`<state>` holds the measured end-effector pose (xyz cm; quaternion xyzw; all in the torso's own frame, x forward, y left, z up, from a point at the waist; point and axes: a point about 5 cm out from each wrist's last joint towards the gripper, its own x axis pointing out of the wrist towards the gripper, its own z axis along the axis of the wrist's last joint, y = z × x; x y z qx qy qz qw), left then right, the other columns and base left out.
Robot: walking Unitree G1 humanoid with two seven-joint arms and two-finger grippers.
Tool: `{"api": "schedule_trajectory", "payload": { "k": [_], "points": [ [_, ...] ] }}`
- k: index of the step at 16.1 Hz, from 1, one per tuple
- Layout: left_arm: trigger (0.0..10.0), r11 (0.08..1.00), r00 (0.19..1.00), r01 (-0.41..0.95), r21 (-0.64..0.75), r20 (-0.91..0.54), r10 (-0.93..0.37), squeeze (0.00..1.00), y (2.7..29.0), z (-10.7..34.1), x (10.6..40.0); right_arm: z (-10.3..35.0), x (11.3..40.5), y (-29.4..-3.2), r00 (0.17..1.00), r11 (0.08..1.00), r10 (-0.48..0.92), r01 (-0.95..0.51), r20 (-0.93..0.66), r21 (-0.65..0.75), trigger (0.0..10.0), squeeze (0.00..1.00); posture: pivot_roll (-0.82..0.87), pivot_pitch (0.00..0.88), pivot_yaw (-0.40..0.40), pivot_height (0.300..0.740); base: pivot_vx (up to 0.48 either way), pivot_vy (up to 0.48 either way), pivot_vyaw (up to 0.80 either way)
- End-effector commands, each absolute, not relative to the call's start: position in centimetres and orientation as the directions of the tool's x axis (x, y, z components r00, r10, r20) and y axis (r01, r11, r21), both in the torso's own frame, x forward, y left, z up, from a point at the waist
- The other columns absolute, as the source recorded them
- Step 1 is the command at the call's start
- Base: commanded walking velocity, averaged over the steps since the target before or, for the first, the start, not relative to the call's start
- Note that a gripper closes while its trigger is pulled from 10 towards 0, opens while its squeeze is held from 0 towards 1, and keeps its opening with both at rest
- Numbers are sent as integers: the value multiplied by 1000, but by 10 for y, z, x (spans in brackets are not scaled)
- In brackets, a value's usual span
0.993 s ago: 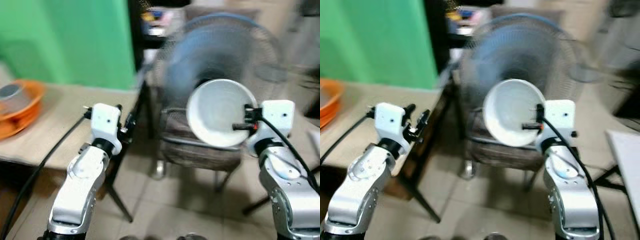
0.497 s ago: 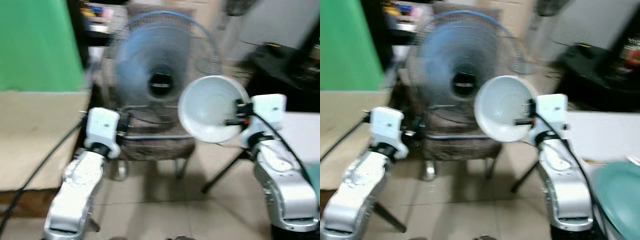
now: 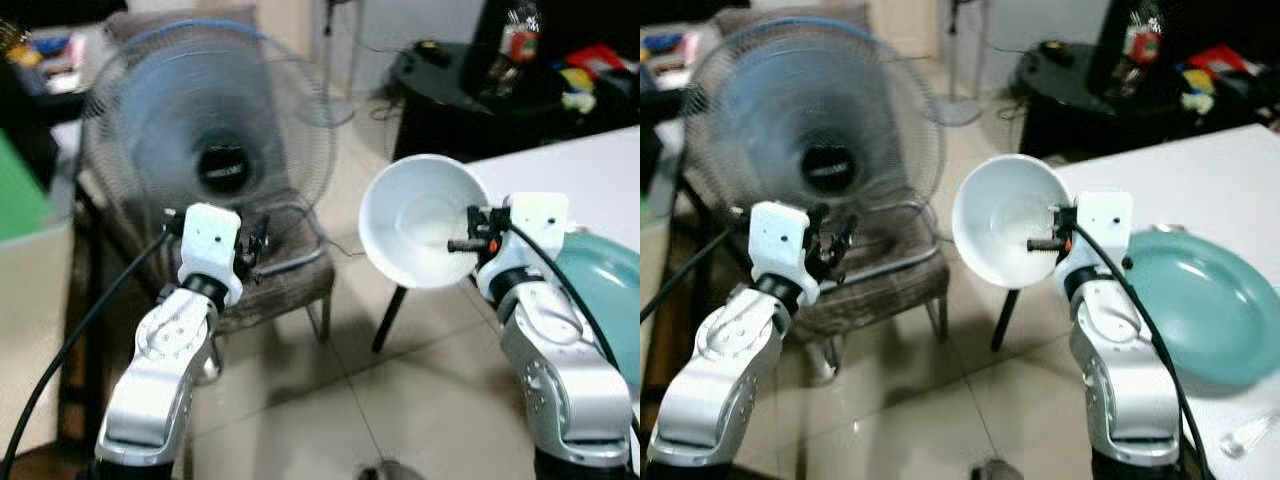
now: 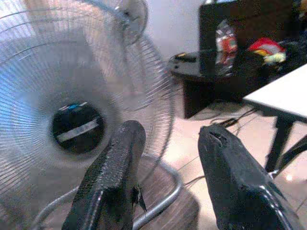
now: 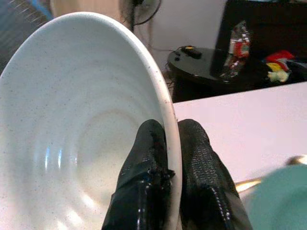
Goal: Setting the table
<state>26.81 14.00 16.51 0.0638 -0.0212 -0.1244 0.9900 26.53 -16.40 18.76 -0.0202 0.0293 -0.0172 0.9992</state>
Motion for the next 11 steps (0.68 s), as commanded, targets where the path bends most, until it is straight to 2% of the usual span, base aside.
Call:
{"api": "schedule_trajectory", "payload": {
  "k": [1, 5, 11],
  "points": [
    [10000, 955, 962, 266, 130, 27, -272, 0, 136, 166, 271, 201, 261, -169, 998, 998, -61, 60, -4, -36, 10000, 0, 23, 0, 39, 740, 0, 0, -800],
    [10000, 953, 961, 267, 140, 40, -275, 0, 136, 169, 276, 212, 260, -173, 996, 996, -82, 83, 35, -19, 10000, 0, 15, 0, 40, 740, 0, 0, -800],
    [10000, 953, 962, 261, 154, 38, -269, 0, 141, 168, 279, 210, 258, -170, 997, 997, -79, 79, 18, 10, 10000, 0, 26, 0, 33, 740, 0, 436, -800]
  ]
}}
